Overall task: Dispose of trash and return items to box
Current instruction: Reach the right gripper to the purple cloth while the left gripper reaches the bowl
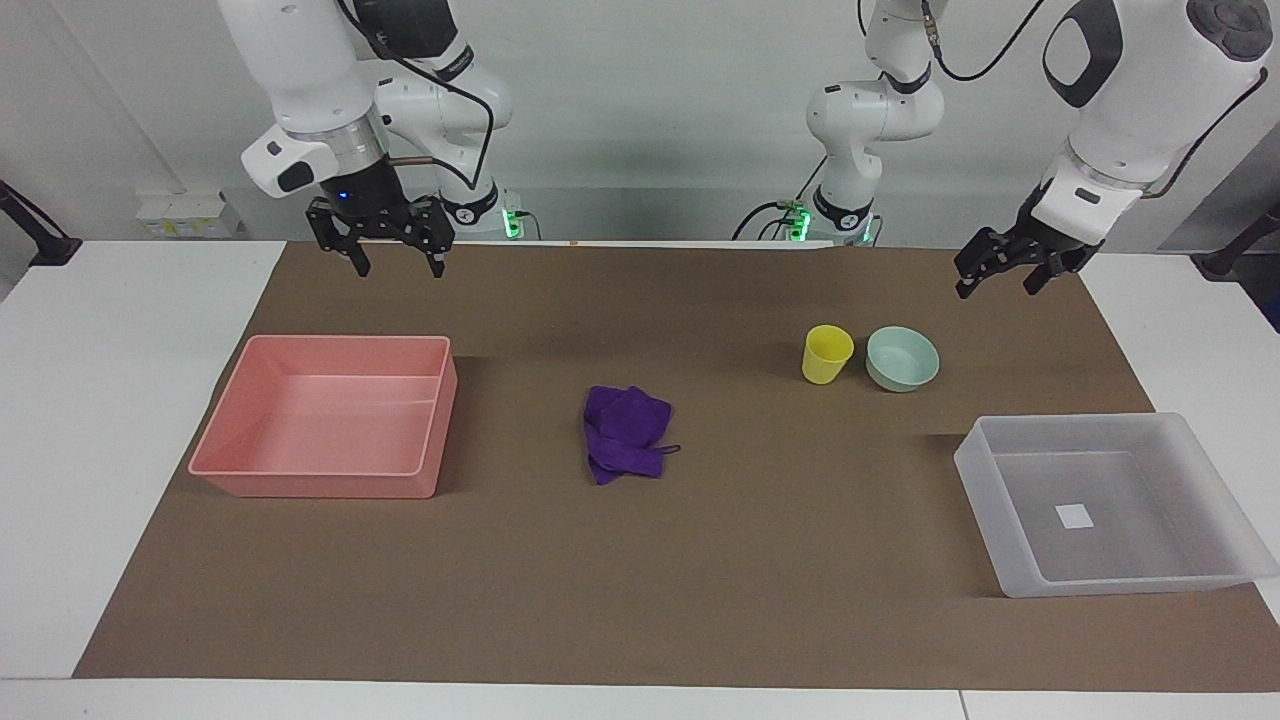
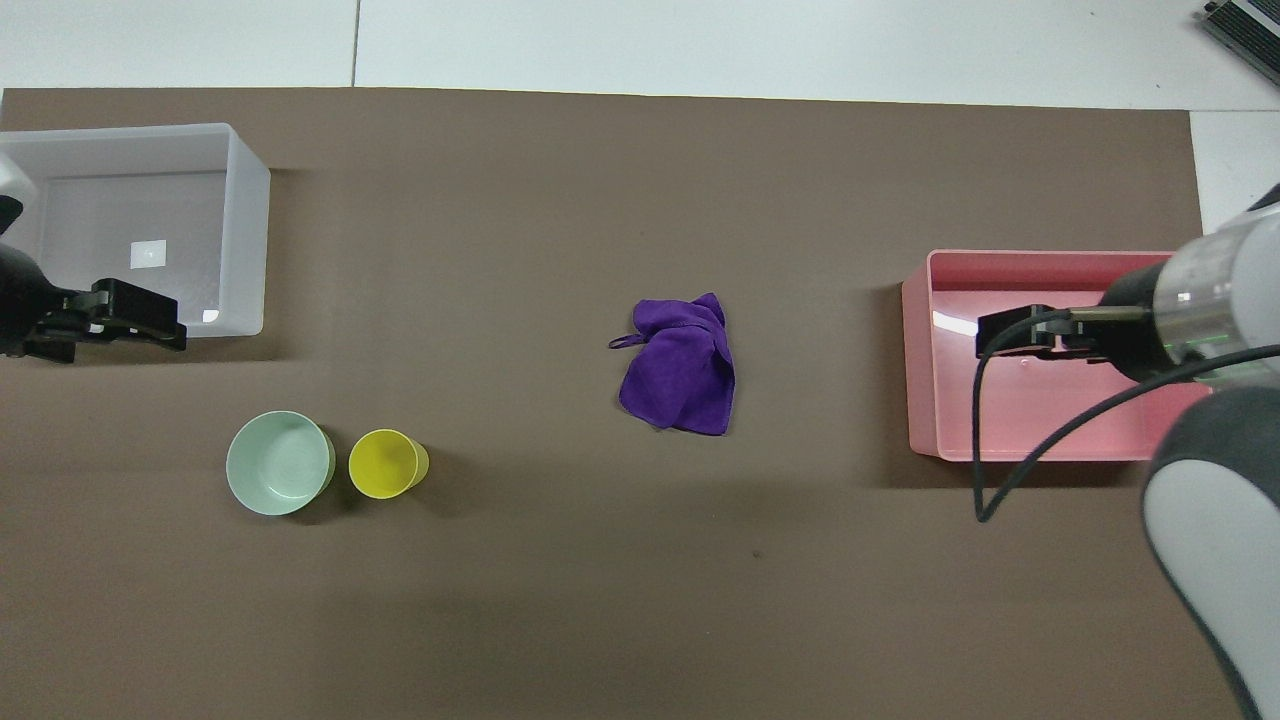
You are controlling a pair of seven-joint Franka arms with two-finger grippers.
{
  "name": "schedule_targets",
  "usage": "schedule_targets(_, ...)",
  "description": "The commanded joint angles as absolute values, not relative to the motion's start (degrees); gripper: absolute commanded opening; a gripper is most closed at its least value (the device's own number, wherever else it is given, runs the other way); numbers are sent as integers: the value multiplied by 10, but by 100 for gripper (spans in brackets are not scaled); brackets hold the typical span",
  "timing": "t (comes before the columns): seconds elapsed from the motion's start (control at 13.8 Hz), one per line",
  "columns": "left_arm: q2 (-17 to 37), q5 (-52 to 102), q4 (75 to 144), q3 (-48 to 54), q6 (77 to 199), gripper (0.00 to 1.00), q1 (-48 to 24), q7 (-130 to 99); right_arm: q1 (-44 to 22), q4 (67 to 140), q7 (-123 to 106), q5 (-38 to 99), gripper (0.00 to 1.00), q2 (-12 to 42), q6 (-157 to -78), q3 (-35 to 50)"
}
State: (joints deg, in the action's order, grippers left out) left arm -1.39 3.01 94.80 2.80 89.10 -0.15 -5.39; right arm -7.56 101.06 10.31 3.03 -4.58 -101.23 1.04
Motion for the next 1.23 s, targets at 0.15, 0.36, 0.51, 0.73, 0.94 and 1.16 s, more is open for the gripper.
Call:
schedule_targets(0.15, -5, 35, 978, 30, 843, 100, 32, -52, -153, 1070, 193, 37, 100, 42, -1194, 12)
schedule_targets(0.36, -17, 35, 1075, 30, 914, 100, 46, -45, -210, 1100, 266, 37, 100, 103, -1304, 12)
schedule_targets(0.51, -26, 35, 1140, 30, 967, 100, 50, -16, -235, 1103, 298, 40, 100, 136, -1372, 12)
schedule_targets(0.73, -32, 40, 1224, 31, 1020, 100, 70, 55, -264, 1116, 296, 40, 100, 182, -1434, 12)
schedule_targets(0.94, -33, 57, 1319, 31, 1144, 100, 74, 69, -271, 1121, 298, 37, 0, 193, -1453, 12)
schedule_targets(1.16, -24, 57, 1358, 31, 1201, 85, 69, 70, -272, 1121, 332, 37, 0, 192, -1450, 11)
